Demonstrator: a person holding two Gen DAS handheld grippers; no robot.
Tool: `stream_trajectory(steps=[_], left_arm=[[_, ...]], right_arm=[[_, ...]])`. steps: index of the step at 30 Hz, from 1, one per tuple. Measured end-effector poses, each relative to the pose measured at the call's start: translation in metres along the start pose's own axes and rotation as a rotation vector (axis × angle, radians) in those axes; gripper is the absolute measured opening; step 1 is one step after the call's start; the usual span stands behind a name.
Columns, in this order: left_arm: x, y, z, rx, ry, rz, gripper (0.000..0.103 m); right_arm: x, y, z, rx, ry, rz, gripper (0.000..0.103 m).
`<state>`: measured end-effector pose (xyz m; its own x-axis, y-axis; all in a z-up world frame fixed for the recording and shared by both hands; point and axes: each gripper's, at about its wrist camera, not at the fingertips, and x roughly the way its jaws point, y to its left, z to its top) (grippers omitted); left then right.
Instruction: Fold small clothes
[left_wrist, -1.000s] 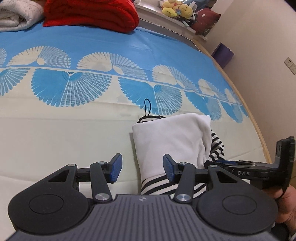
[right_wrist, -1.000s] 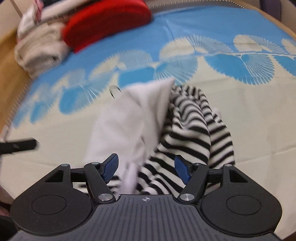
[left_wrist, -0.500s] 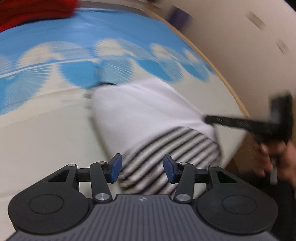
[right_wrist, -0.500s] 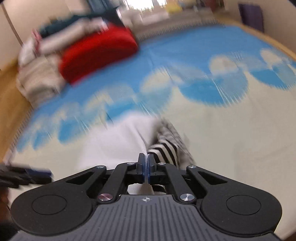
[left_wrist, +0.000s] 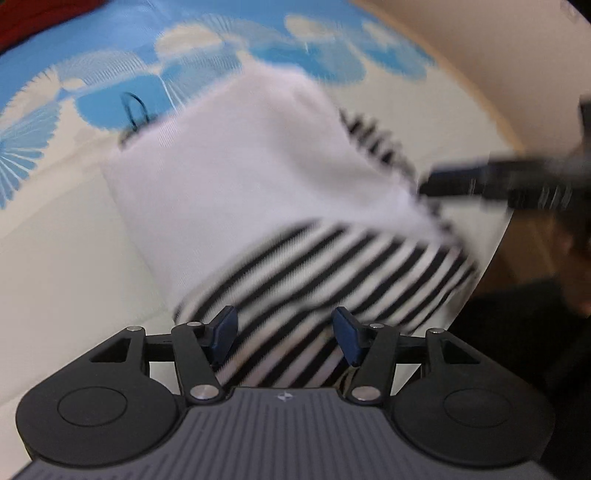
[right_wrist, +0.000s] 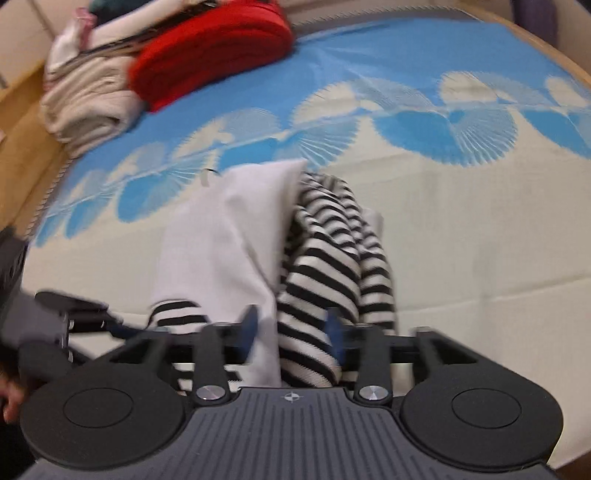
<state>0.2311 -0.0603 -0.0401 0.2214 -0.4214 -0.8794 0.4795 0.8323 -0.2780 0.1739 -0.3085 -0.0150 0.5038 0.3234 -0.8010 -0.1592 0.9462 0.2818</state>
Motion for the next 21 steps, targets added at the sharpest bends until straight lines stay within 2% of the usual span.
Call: stream_trajectory(steps=[2,4,8,9,10,11,13,15,17,19,21], left_arm=[[-0.017,0.009,0.001,-0.051,-0.059,-0.022,0.063],[-0.031,0.019,0.002,-0.108,-0.1,-0.008,0.063],[-0.04,0.032,0.002,-0.181,-0.121,0.024,0.063],[-0.038,0.031,0.007,-0.188,-0.118,0.031,0.063],[-0.036,0.031,0.008,-0.19,-0.116,0.036,0.063],[-0.036,0.03,0.008,-0.19,-0.113,0.037,0.063],[-0.038,0.028,0.007,-0.18,-0.112,0.033,0.063],[-0.038,0.023,0.01,-0.163,-0.118,0.015,0.063],[-0.035,0.018,0.01,-0.14,-0.116,-0.014,0.063],[-0.026,0.01,0.01,-0.11,-0.095,-0.059,0.063],[-0.01,0.001,0.01,-0.065,-0.044,-0.073,0.063]], right_arm=[[-0.001,0.0,-0.001,-0.012,0.005,0.013,0.051],[0.001,-0.003,-0.003,0.009,0.035,0.045,0.051],[0.018,0.006,-0.011,-0.034,0.162,0.107,0.05],[0.02,0.014,-0.013,-0.084,0.172,0.091,0.046],[0.022,0.022,-0.016,-0.137,0.174,0.074,0.019],[0.022,0.026,-0.017,-0.169,0.175,0.067,0.005],[0.009,0.022,-0.014,-0.151,0.12,0.087,0.005],[-0.018,0.007,-0.004,-0.061,-0.017,0.13,0.005],[-0.04,-0.01,-0.001,0.019,-0.101,0.128,0.005],[-0.046,-0.019,-0.007,0.026,-0.094,0.04,0.005],[-0.034,-0.028,-0.012,0.042,-0.008,0.024,0.005]])
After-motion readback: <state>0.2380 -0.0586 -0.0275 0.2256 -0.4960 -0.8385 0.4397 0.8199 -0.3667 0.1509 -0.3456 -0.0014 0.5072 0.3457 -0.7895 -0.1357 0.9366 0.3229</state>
